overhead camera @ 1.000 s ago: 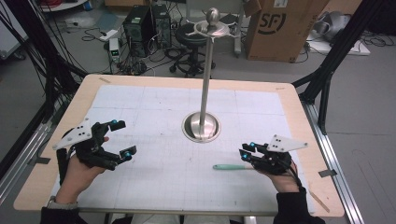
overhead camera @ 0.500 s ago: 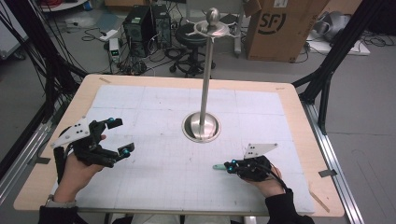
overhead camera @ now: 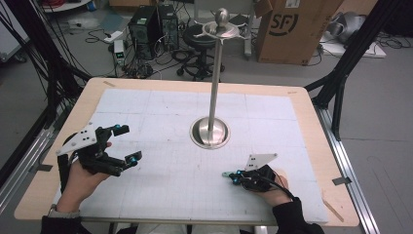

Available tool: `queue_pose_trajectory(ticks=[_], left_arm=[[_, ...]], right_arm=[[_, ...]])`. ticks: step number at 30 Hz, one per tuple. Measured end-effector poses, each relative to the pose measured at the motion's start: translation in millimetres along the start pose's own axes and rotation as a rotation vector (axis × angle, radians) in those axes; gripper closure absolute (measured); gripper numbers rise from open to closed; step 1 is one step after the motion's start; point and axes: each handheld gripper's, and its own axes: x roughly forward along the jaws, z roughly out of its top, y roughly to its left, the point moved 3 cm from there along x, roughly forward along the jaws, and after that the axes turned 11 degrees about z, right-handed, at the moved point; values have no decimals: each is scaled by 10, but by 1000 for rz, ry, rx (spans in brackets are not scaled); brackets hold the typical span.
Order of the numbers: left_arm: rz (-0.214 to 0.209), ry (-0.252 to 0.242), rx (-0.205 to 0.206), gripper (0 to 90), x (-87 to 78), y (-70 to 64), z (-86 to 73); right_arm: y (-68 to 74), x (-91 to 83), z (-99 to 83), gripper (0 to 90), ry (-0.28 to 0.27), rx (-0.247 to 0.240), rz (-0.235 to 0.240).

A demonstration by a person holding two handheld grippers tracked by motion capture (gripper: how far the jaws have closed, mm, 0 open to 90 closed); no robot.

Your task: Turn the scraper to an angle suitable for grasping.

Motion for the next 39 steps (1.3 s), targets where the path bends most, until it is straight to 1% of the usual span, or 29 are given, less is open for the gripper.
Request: queue_pose_trajectory(ticks=[2,3,4,5,6,7,8,9,10,11,12,14,15,16,17,19,20,21,25,26,28,29,34,35,37,39], left_arm=[[-1,3,2,17,-4,-3,-10],[1,2,-1,17,-8,-4,-15],[2,4,2,17,-15,-1,-21],[3,3,0,17,-19,-1,-27],[4,6,1,17,-26,0,-34],[4,6,1,17,-32,0,-40],[8,8,0,17,-37,1,-47],[10,11,1,17,-41,2,-52],[11,14,2,17,-47,3,-60],[12,16,0,17,-50,3,-67],[15,18,1,17,-54,3,-74],[20,26,3,17,-61,1,-93],[23,31,7,17,-62,-2,-102],[26,36,12,17,-64,-6,-112],[27,40,14,17,-65,-10,-120],[28,45,16,17,-70,-18,-132],[29,46,16,17,-73,-20,-136],[31,49,17,17,-79,-21,-141],[35,49,15,17,-98,-20,-151],[37,49,13,17,-101,-20,-152],[35,49,12,17,-104,-24,-157],[34,50,13,17,-104,-24,-159],[29,59,12,17,-81,-32,-180],[29,59,12,17,-81,-32,-180],[26,59,10,17,-75,-32,-177],[25,51,3,17,-70,-25,-167]], right_arm=[[-8,11,-2,897,9,-4,-7],[-20,16,6,897,8,-4,-17],[-29,21,13,897,8,-7,-39],[-29,21,13,897,8,-7,-39],[-55,27,24,897,9,-2,-71],[-71,28,30,897,11,1,-89],[-87,29,35,897,12,8,-104],[-87,29,35,897,12,8,-104],[-121,27,45,897,11,26,-133],[-143,26,49,897,9,35,-146],[-143,26,49,897,9,35,-146],[-204,17,54,897,1,79,-162],[-229,14,55,897,-8,104,-162],[-255,9,55,897,-13,122,-174],[-255,9,55,897,-13,122,-174],[-328,-2,58,898,-26,152,-202],[-328,-2,58,898,-26,152,-202],[-372,-9,58,898,-36,165,-215],[-426,-23,50,898,-46,182,-232],[-451,-32,45,898,-50,185,-248],[-473,-42,38,898,-56,193,-256],[-480,-46,34,898,-59,198,-250],[-480,-53,40,898,-57,198,-248],[-476,-66,46,898,-66,199,-238],[-462,-118,70,898,-102,200,-222],[-449,-240,111,898,-150,193,-221]])
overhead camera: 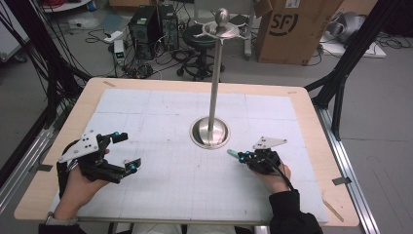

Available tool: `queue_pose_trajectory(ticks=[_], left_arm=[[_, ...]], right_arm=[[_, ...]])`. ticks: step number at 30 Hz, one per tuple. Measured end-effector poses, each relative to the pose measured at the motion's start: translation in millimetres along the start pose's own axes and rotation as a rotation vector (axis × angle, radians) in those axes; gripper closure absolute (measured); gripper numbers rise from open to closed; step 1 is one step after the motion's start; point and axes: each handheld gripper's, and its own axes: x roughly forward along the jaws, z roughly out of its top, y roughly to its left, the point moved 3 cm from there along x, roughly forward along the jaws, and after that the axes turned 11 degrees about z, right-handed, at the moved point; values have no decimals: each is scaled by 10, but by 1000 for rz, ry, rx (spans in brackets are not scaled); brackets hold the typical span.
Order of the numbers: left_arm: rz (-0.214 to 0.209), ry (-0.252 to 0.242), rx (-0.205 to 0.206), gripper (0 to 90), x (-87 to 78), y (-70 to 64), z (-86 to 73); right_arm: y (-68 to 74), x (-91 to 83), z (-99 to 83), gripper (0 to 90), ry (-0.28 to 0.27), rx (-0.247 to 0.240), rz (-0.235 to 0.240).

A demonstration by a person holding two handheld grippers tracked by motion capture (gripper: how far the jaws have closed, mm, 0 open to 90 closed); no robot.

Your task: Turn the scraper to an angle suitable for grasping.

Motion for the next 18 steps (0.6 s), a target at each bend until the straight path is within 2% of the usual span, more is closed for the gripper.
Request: queue_pose_trajectory(ticks=[1,2,4,6,9,11,14,15,16,17,18], left_arm=[[-1,-2,0,17,5,10,4],[-1,-2,0,17,5,10,4],[-1,-3,-2,17,11,16,6],[-2,-3,-3,17,18,17,9],[-1,-5,-6,17,22,20,14],[0,-5,-4,17,23,25,15],[0,-6,-6,17,38,40,18],[-14,-11,-19,17,47,37,28],[-14,-11,-19,17,47,37,28],[-23,-19,-27,17,47,28,40],[-26,-25,-27,17,50,19,52]], right_arm=[[-4,-59,25,897,-29,1,1],[-4,-59,25,897,-29,1,1],[-1,-217,71,896,-63,-5,9],[9,-292,90,891,-77,-26,10],[33,-398,120,792,-101,-48,34],[48,-445,132,692,-111,-58,62],[73,-529,142,599,-110,-42,128],[81,-555,144,564,-110,-42,139],[81,-555,144,564,-110,-42,139],[87,-603,143,510,-117,-54,144],[87,-603,143,510,-117,-54,144]])
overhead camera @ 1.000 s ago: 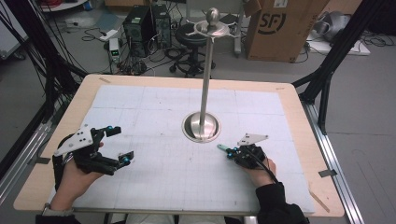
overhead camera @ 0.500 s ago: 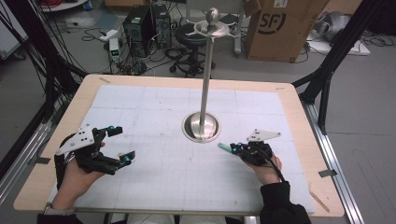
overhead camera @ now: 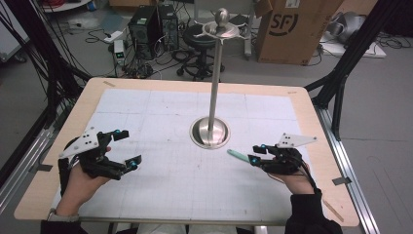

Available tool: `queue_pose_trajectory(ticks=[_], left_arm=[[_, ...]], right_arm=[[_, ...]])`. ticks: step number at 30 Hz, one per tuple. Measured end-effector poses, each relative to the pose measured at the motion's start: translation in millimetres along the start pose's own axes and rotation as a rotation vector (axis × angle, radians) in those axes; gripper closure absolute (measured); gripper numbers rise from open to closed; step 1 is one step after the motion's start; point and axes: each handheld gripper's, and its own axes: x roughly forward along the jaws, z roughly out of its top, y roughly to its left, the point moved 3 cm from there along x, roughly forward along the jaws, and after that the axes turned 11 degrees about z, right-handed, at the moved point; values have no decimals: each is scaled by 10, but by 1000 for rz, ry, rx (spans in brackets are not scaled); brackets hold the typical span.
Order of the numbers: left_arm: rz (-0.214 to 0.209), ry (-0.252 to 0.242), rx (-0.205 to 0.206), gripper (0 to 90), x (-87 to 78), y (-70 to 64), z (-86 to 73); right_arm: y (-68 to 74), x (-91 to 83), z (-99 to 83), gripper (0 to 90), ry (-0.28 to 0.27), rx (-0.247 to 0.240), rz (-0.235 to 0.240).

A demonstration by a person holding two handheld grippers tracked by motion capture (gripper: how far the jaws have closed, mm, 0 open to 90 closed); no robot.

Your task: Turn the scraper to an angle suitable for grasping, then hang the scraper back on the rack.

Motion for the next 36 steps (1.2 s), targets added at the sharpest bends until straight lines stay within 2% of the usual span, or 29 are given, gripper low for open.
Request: queue_pose_trajectory(ticks=[1,2,4,5,6,8,9,11,12,14,15,16,18,19,21,22,25,26,27,28,29,31,32,33,36], left_arm=[[-3,-2,5,17,5,-6,10],[-4,-4,4,17,10,-13,15],[-6,0,9,17,14,-23,13],[-5,2,13,17,19,-23,10],[-6,5,10,17,22,-24,7],[-6,6,5,17,21,-21,11],[-7,5,7,17,16,-21,16],[-5,1,7,17,9,-22,27],[-3,2,7,17,6,-24,30],[-4,6,9,17,10,-31,26],[-5,10,10,17,17,-37,19],[-7,15,13,17,24,-42,11],[-9,23,11,17,39,-53,-8],[-11,27,13,17,44,-57,-17],[-10,36,19,17,46,-65,-32],[-9,38,20,17,43,-70,-35],[-7,34,21,17,23,-78,-33],[-5,32,19,17,16,-80,-33],[-3,33,22,17,9,-77,-35],[1,31,22,17,3,-77,-38],[6,28,24,17,-4,-75,-40],[13,23,24,17,-15,-68,-44],[14,20,25,17,-17,-67,-45],[18,20,25,17,-20,-66,-48],[19,25,27,17,-26,-61,-58]], right_arm=[[2,-36,-2,446,-15,5,3],[2,-36,-2,446,-15,5,3],[1,-54,-7,378,-15,6,1],[3,-56,0,301,-7,8,-3],[3,-56,0,301,-7,8,-3],[12,-59,36,197,13,13,-22],[12,-59,36,197,13,13,-22],[21,-77,64,103,13,15,-52],[21,-77,64,103,13,15,-52],[-3,-108,56,64,27,23,-79],[-41,-127,41,0,65,51,-86],[-41,-127,41,0,65,51,-86],[-63,-147,38,0,127,39,-91],[-85,-153,51,0,194,24,-96],[-111,-146,70,0,274,0,-97],[-111,-146,70,0,274,0,-97],[-141,-108,96,1,394,-13,-79],[-164,-66,103,5,472,-24,-70],[-164,-66,103,5,472,-24,-70],[-175,-22,98,31,548,-20,-52],[-184,2,89,35,584,-22,-41],[-222,44,73,42,630,-16,-32],[-222,44,73,42,630,-16,-32],[-275,70,67,46,663,-10,-36],[-317,89,69,61,689,-4,-38]])
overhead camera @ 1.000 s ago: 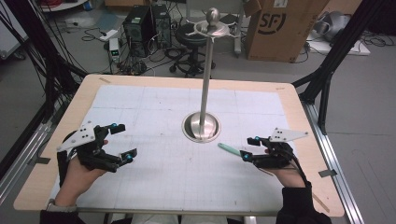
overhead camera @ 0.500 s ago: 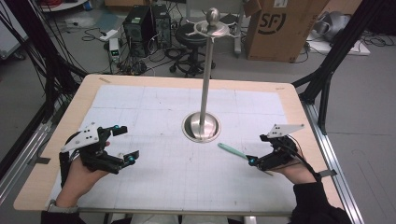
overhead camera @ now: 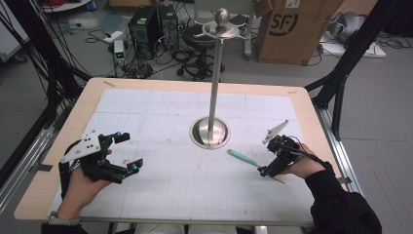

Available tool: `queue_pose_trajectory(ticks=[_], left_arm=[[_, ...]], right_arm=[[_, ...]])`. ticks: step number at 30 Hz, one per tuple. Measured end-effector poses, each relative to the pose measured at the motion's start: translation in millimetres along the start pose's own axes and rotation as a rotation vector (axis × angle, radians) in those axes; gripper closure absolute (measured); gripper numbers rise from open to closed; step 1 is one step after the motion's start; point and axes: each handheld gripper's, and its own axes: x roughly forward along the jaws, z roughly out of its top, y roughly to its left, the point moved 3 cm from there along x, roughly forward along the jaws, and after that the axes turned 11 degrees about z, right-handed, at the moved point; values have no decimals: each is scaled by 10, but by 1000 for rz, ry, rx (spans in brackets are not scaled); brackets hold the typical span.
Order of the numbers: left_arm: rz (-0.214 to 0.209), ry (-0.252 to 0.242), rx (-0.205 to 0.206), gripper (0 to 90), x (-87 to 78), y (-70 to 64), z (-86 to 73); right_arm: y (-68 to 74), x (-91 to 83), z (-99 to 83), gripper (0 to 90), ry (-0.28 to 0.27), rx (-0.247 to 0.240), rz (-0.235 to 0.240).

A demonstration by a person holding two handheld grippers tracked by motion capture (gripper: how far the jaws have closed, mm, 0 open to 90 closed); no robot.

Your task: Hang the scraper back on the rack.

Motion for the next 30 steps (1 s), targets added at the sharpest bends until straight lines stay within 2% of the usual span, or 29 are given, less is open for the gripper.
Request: queue_pose_trajectory(ticks=[1,2,4,5,6,7,9,10,12,16,24,26,30], left_arm=[[1,1,0,17,0,1,-4],[1,1,0,17,0,3,-8],[-2,2,-10,17,0,3,-11],[-7,0,-12,17,-3,-2,-6],[-7,0,-12,17,-3,-2,-6],[-7,-1,-13,17,-4,-6,-4],[-8,1,-10,17,-1,-13,-5],[-9,4,-10,17,1,-18,-9],[-8,6,-12,17,7,-22,-17],[-8,14,-10,17,18,-17,-35],[-2,16,-20,17,7,12,-46],[2,14,-21,17,-6,26,-41],[7,16,-22,17,-8,32,-44]], right_arm=[[-35,32,22,127,9,1,-3],[-35,32,22,127,9,1,-3],[-50,62,32,239,37,-43,2],[-68,110,31,250,68,-49,-8],[-68,110,31,250,68,-49,-8],[-81,146,31,304,95,-53,-10],[-83,157,32,338,104,-56,-8],[-84,175,36,394,110,-50,10],[-94,181,36,424,116,-50,20],[-101,222,18,560,158,-39,60],[-117,294,32,613,207,-25,62],[-128,317,35,629,232,-17,50],[-138,320,51,668,246,-8,46]])
